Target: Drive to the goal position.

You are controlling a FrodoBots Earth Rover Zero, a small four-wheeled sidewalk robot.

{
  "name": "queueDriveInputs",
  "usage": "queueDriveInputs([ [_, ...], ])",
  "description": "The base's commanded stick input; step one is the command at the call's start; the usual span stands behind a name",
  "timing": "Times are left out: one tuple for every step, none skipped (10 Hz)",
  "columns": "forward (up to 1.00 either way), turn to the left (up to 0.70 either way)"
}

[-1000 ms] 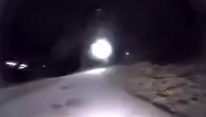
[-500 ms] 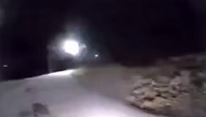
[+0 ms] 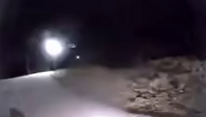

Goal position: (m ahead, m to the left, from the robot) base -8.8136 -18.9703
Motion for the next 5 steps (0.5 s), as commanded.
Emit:
queueDriveInputs([
  [0.0, -1.0],
  [0.0, -1.0],
  [0.0, -1.0],
  [0.0, -1.0],
  [0.0, -1.0],
])
